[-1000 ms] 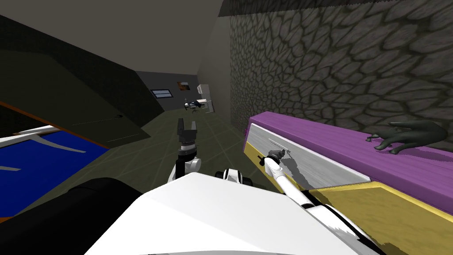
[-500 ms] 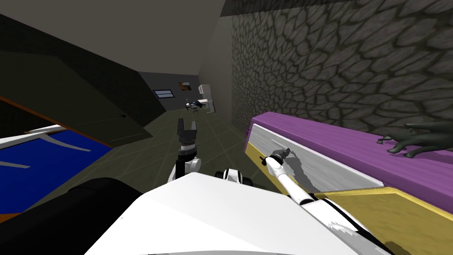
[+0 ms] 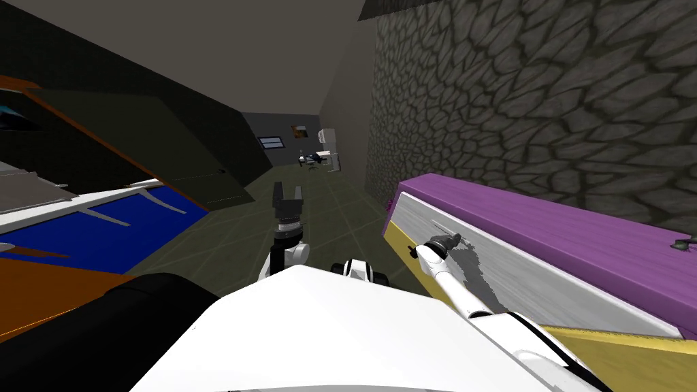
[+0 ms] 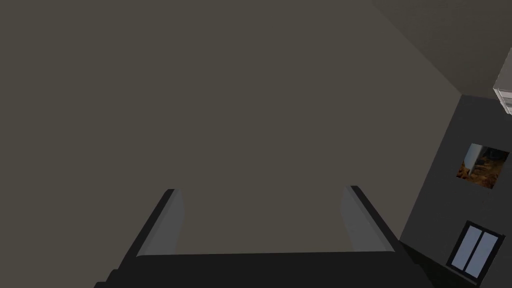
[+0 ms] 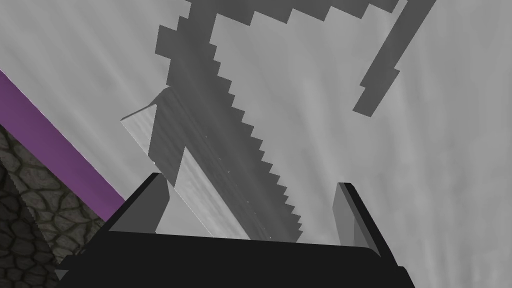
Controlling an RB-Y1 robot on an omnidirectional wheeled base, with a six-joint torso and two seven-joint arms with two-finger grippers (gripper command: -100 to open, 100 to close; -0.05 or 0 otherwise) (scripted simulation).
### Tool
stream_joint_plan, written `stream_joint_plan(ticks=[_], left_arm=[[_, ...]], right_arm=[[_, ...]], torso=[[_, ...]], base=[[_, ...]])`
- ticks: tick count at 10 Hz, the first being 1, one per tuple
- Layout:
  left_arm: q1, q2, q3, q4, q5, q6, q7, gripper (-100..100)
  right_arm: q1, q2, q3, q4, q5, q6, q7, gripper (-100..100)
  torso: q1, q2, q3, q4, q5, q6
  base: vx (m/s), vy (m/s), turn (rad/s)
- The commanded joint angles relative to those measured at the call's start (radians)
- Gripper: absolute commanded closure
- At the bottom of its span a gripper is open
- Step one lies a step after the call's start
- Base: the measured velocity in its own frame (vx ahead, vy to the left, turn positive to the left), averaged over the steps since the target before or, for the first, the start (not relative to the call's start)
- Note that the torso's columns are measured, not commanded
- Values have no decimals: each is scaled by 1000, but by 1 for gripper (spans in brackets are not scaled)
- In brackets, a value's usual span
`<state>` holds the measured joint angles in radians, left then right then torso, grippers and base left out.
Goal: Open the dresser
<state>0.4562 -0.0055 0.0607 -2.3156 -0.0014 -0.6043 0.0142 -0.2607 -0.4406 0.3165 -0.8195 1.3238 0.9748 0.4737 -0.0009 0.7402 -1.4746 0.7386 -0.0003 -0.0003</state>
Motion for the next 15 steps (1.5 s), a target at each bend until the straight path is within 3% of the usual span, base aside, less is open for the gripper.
stream_joint_plan(ticks=[1,2,3,4,6,7,8,9,10,11,12,15], left_arm=[[0,0,0,0,0,0,0,0],[0,0,0,0,0,0,0,0],[0,0,0,0,0,0,0,0],[0,0,0,0,0,0,0,0],[0,0,0,0,0,0,0,0],[0,0,0,0,0,0,0,0],[0,0,0,0,0,0,0,0],[0,0,0,0,0,0,0,0],[0,0,0,0,0,0,0,0],[0,0,0,0,0,0,0,0],[0,0,0,0,0,0,0,0],[0,0,0,0,0,0,0,0]], right_arm=[[69,-25,-78,-40,-15,-1,16,-100],[70,-25,-104,-40,-15,-1,16,-100],[70,-25,-104,-40,-15,-1,16,-100],[102,-38,-149,-39,-19,-3,14,-100],[102,-38,-162,-39,-19,-3,14,-100],[135,-51,-211,-38,-23,-5,11,-100],[135,-51,-221,-38,-23,-5,11,-100],[168,-64,-264,-38,-27,-7,9,-100],[168,-64,-279,-38,-27,-7,9,-100],[200,-77,-320,-37,-31,-8,7,-100],[200,-77,-337,-37,-31,-8,7,-100],[266,-104,-431,-35,-39,-12,3,-100]], torso=[[0,-2,-1,-1,0,2],[0,-2,-1,-1,-1,1],[0,-4,-2,-1,0,1],[1,-5,-3,-2,0,1],[1,-2,-1,-1,0,0],[1,-3,-2,-1,0,1],[0,-2,-1,-1,0,0],[0,-1,-1,0,0,0],[0,-1,-1,0,0,0],[1,-2,-1,0,0,1],[1,-2,-1,-1,-1,-1],[1,-3,-2,-1,0,1]], base=[[-76,-21,330],[-60,-13,247],[-18,-3,28],[-38,-5,321],[-32,-5,153],[-41,1,347],[-52,-5,287],[-72,-11,397],[-61,-7,276],[-67,3,405],[-58,0,226],[-61,7,351]])
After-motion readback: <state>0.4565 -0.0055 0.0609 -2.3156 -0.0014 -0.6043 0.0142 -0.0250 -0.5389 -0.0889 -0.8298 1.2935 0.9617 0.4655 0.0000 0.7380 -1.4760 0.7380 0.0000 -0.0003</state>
